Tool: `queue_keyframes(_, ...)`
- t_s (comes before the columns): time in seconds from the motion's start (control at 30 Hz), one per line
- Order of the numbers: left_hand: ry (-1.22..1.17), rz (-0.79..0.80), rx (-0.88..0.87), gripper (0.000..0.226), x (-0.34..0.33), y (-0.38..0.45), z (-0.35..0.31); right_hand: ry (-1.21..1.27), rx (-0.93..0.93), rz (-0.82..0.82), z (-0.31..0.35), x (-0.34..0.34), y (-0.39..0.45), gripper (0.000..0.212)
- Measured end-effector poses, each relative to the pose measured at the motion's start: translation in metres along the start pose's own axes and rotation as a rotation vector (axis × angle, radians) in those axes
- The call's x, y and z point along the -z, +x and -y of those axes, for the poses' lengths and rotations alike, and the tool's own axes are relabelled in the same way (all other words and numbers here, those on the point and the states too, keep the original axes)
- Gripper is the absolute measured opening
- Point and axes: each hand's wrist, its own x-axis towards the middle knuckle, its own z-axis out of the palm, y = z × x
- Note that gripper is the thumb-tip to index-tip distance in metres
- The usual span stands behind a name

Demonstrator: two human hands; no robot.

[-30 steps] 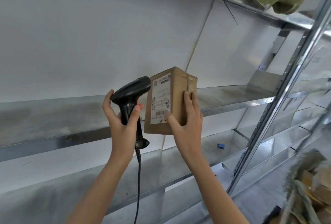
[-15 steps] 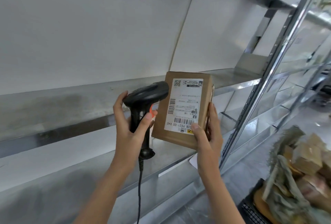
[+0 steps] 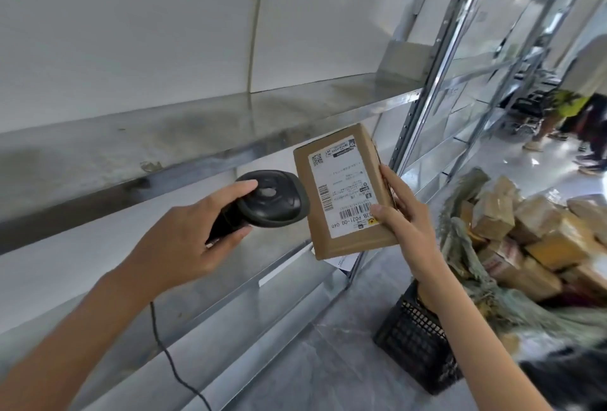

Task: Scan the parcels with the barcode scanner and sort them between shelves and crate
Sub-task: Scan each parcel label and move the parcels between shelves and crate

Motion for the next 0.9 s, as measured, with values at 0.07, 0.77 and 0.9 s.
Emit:
queue_keyframes(0.07,0.088,0.034,-0.105,0.056,-0.002,0.006,0.005,-0.020,-0.010,0.045,-0.003,0.005,0.001,0.081)
queue_keyframes(0.77,0.029,0.118,-0.150,0.055,-0.027,0.020,0.028,-0.038,-0.091,0.055,-0.027,0.003,0.017,0.081)
queue_keyframes(0.9,-0.238,0.105,0.089,0.069,-0.047,0.017,0.021,0.026,-0.139,-0.005,-0.039,0.003,0.008,0.074)
